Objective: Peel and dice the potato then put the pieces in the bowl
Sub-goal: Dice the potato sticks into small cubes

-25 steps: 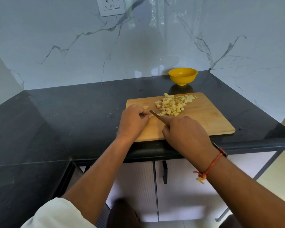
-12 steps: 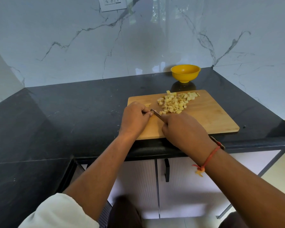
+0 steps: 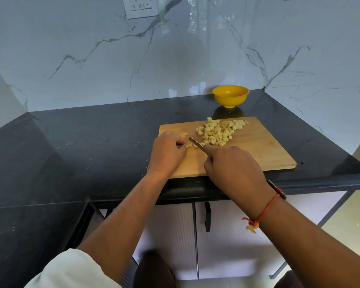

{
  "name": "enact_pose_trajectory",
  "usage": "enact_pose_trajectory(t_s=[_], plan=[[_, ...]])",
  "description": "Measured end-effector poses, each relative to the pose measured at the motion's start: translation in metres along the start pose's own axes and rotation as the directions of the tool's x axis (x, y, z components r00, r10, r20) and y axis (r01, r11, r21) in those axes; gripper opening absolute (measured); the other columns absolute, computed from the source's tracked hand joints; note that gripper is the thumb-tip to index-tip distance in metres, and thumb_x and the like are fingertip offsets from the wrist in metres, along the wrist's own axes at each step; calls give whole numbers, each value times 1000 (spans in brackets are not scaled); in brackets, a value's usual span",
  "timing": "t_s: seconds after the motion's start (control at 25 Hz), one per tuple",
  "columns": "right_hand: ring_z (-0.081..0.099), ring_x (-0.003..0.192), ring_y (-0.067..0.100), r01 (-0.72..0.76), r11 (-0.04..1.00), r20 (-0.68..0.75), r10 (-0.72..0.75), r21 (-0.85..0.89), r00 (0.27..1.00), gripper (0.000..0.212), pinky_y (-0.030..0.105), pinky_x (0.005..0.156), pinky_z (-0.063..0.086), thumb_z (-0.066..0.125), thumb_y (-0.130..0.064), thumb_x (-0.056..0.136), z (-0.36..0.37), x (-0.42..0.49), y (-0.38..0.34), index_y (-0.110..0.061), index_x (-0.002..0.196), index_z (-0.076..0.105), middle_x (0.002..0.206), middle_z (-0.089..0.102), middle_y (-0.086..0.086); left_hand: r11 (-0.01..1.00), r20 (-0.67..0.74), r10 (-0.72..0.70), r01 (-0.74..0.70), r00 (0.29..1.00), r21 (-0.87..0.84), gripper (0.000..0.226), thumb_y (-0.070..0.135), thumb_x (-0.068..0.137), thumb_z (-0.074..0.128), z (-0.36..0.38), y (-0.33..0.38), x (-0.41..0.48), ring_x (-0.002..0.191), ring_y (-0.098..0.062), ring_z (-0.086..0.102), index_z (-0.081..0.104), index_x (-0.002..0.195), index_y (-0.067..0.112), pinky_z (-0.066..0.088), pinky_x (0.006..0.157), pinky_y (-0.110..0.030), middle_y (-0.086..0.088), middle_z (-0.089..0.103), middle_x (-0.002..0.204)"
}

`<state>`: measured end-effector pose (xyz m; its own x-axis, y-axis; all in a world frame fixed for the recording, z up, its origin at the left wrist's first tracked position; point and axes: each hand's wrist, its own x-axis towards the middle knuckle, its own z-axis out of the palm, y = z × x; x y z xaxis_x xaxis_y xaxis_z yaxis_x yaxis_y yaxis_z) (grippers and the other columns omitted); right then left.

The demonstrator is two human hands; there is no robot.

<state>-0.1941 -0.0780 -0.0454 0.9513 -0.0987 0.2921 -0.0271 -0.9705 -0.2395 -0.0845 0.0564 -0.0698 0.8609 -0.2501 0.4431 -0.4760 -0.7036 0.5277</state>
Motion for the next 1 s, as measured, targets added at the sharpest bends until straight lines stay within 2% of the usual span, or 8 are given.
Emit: enact_pose_trajectory(t_s=[0.12,0.28,0.4,0.52,0.6,0.72,0.88,1.0], plan=[[54,74,12,8,1000,12,-8,22,1000,37,28,65,47,39,-28,104,7,5,-3,-31,138,53,83,53,-5,1000,-4,-1,1,1000,-6,10,19,91,70,0,-1,1,88,-8,57,78,96,17,49,84,-25,2,66,97],[54,74,12,9,999,38,-11,45,999,34,29,67,48,40,-27,104,14,14,-6,-28,132,58,82,55,-5,1000,8,-6,6,1000,-23,9,19,90,71,1,-3,4,87,-6,53,78,94,18,41,81,-20,4,63,97],[52,73,15,4,999,76,-6,32,997,35,30,65,42,39,-25,103,17,25,-8,-26,131,60,80,52,-4,1000,7,-18,19,1000,-24,7,20,89,71,2,-4,5,86,-5,52,78,91,18,39,79,-18,4,62,97],[55,80,16,-9,1000,113,7,20,994,37,32,71,47,41,-24,103,15,23,-8,-28,136,56,88,54,-2,999,-13,-38,37,999,-15,7,22,89,72,4,-5,4,85,-5,54,78,86,19,40,79,-19,4,64,97],[56,79,15,0,1000,126,-1,12,992,34,32,72,50,40,-25,103,14,13,-3,-29,133,57,85,54,-4,999,-20,-43,43,999,-7,9,24,89,73,4,-4,3,84,-5,54,78,85,18,41,79,-19,4,65,95],[56,74,15,13,999,94,-10,-29,996,32,33,68,52,38,-27,103,8,-3,1,-28,128,57,76,50,-5,999,-31,-33,33,999,6,10,25,89,73,3,-4,3,85,-4,54,78,86,18,40,79,-19,6,66,93],[56,75,14,1,1000,23,-1,2,1000,42,31,68,50,37,-28,104,1,-10,1,-29,144,47,80,52,-4,999,-10,-25,25,1000,27,9,25,90,72,2,-4,3,89,-6,57,79,91,19,42,79,-19,5,68,97],[58,78,14,24,1000,-4,-24,18,1000,43,31,69,50,38,-26,104,1,-6,-4,-28,146,47,83,54,-4,999,7,-37,37,999,20,9,21,88,69,3,-7,4,87,-8,60,78,90,20,42,72,-14,3,67,98]])
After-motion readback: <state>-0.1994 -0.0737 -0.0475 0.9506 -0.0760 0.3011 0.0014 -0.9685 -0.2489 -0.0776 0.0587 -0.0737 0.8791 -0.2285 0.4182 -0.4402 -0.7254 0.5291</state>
